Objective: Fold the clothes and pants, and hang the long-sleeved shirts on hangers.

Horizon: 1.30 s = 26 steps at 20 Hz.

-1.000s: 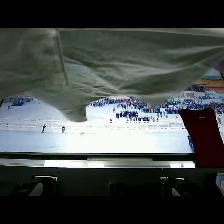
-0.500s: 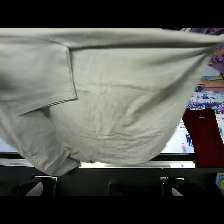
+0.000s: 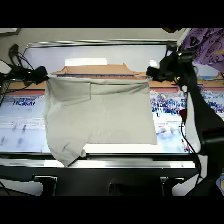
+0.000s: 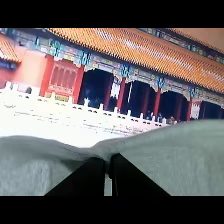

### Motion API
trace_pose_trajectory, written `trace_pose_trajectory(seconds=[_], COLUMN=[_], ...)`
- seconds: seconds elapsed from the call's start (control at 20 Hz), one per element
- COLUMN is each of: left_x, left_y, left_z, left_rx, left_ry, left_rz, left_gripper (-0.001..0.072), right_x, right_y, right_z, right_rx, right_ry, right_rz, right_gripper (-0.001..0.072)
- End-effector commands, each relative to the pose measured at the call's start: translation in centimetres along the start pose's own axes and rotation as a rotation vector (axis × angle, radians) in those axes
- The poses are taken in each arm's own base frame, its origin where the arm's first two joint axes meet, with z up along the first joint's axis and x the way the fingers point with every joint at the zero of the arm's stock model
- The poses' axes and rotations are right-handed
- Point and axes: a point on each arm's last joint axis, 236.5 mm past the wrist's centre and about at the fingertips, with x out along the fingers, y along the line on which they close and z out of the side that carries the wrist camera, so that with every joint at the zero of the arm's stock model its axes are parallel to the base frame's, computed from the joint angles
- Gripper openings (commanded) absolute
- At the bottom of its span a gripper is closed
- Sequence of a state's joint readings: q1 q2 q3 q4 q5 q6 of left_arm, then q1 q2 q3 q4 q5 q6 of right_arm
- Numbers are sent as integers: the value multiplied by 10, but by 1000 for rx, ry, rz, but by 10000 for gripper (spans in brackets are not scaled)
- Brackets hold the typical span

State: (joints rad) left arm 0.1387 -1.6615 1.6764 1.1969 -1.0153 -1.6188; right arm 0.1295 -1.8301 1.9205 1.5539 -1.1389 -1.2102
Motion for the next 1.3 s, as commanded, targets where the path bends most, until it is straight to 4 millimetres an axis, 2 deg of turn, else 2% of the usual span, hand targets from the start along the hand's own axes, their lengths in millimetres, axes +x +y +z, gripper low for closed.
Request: trace_pose_trajectory(seconds=[0.0, 0.05, 0.1, 0.15, 0.2, 0.25, 0.3, 0.45, 0.5, 0.55, 0.6, 0.65, 0.7, 0.8, 0.85, 0.95, 1.05, 1.15, 1.25], left_x=[68, 71, 69, 62, 52, 37, 18, -44, -66, -84, -101, -114, -125, -136, -137, -135, -129, -122, -119], left_y=[10, 10, 10, 10, 13, 17, 22, 46, 61, 70, 79, 90, 101, 118, 123, 129, 128, 128, 129], left_z=[-26, -29, -30, -30, -29, -30, -32, -47, -54, -52, -53, -61, -76, -119, -139, -176, -203, -221, -228], left_rx=[-83, -89, -90, -91, -95, -100, -85, 12, 29, -56, -96, -127, -176, -260, -293, -338, -348, -367, -376], left_ry=[82, 94, 100, 106, 116, 130, 153, 238, 267, 236, 203, 184, 179, 196, 196, 194, 223, 260, 275], left_rz=[-36, -40, -41, -42, -41, -38, -37, 3, 44, 45, 36, 45, 52, 74, 84, 103, 103, 100, 100], left_gripper=[20, 22, 56, 242, 500, 663, 673, 673, 672, 672, 673, 672, 673, 673, 672, 672, 672, 672, 672], right_x=[67, 68, 65, 59, 47, 33, 12, -57, -77, -89, -94, -95, -93, -83, -79, -73, -64, -56, -51], right_y=[9, 9, 8, 7, 6, 2, 2, 4, -5, -21, -39, -56, -73, -103, -114, -122, -120, -112, -109], right_z=[-30, -33, -35, -38, -41, -42, -44, -30, -30, -40, -59, -85, -120, -193, -224, -277, -305, -313, -320], right_rx=[43, 44, 30, 7, -59, -148, -250, -311, -314, -286, -236, -191, -127, 5, 66, 145, 164, 190, 197], right_ry=[100, 112, 123, 141, 157, 171, 191, 135, 115, 127, 162, 210, 273, 389, 427, 490, 522, 511, 516], right_rz=[42, 40, 37, 36, 36, 39, 62, 201, 228, 236, 244, 261, 282, 297, 293, 305, 314, 349, 366], right_gripper=[37, 70, 146, 220, 320, 383, 388, 388, 388, 389, 409, 418, 418, 418, 418, 418, 419, 428, 436])
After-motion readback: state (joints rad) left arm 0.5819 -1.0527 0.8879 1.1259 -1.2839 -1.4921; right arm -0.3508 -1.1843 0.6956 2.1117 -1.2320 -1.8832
